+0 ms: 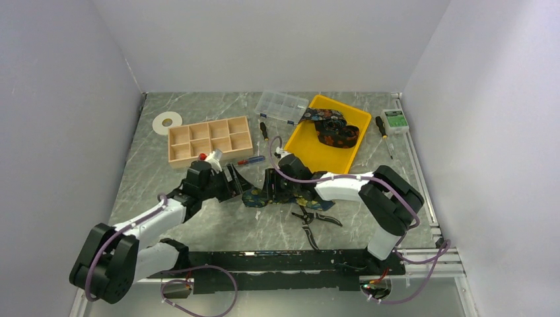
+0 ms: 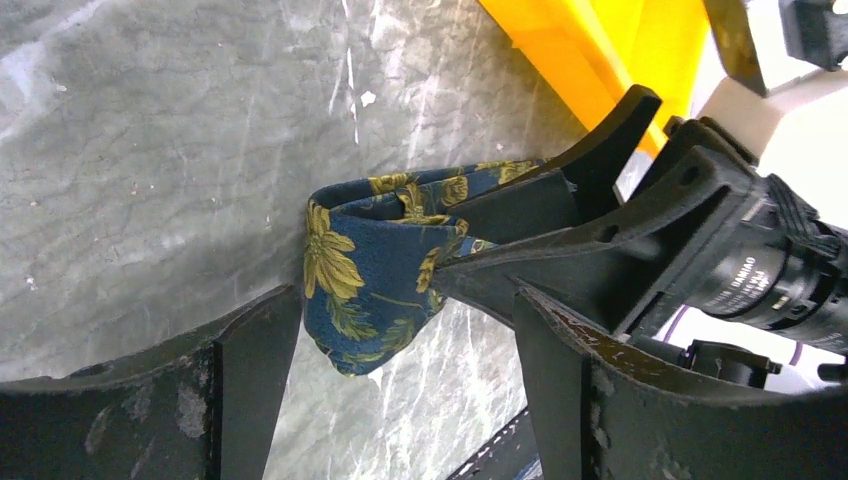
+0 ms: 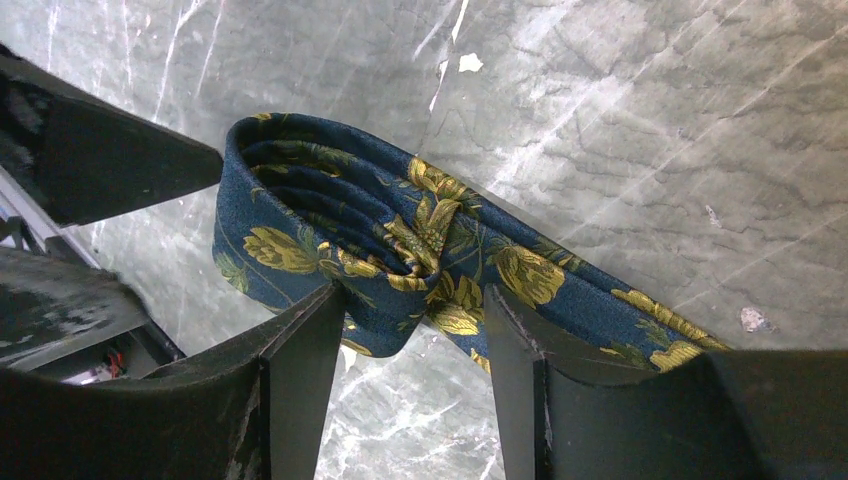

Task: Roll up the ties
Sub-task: Roll the tie at the center of the board.

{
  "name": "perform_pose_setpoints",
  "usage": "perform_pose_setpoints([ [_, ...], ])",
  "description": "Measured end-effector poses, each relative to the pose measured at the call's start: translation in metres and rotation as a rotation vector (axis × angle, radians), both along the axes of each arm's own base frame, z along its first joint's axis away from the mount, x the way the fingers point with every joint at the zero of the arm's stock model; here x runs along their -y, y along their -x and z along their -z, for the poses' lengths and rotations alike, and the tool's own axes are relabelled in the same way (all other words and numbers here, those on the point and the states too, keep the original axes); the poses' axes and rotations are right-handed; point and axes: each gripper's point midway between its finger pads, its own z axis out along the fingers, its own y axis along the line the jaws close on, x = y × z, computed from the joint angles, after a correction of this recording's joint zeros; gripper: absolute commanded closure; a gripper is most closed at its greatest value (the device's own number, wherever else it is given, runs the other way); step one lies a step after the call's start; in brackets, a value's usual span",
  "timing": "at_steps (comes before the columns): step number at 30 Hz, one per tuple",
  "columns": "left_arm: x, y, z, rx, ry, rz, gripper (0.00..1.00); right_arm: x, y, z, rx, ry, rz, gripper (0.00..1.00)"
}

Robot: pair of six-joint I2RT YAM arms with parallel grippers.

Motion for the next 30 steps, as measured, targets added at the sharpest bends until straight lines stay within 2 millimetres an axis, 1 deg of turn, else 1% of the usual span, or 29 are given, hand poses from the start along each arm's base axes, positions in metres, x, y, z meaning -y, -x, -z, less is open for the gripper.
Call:
perform_pose_setpoints([
  [3, 0.005, 0.0, 0.01, -0.018, -0.009, 0.015, 0.19, 0.001, -0.001, 0.0, -0.005, -0.011, 0.001, 0.44],
  [8, 0.014, 0.009, 0.04, -0.105, -0.039, 0.065, 0.2, 0.002, -0.001, 0.0, -0.011, -0.03, -0.001, 0.44],
  [11, 0.022, 0.006, 0.038, -0.09, -0.025, 0.09, 0.22, 0.003, -0.001, 0.0, -0.01, -0.039, 0.003, 0.45],
  [14, 0.024, 0.007, 0.038, -0.087, -0.023, 0.1, 0.26, 0.007, -0.002, 0.001, -0.009, -0.041, 0.01, 0.45],
  [17, 0.025, 0.008, 0.037, -0.083, -0.022, 0.108, 0.35, 0.01, -0.003, 0.001, -0.011, -0.047, 0.018, 0.46],
  [23, 0.028, 0.01, 0.041, -0.088, -0.022, 0.129, 0.58, 0.011, -0.004, 0.001, -0.016, -0.058, 0.02, 0.45],
  [30, 0.033, 0.011, 0.041, -0.08, -0.025, 0.136, 0.78, 0.014, -0.004, 0.0, -0.017, -0.048, 0.018, 0.42],
])
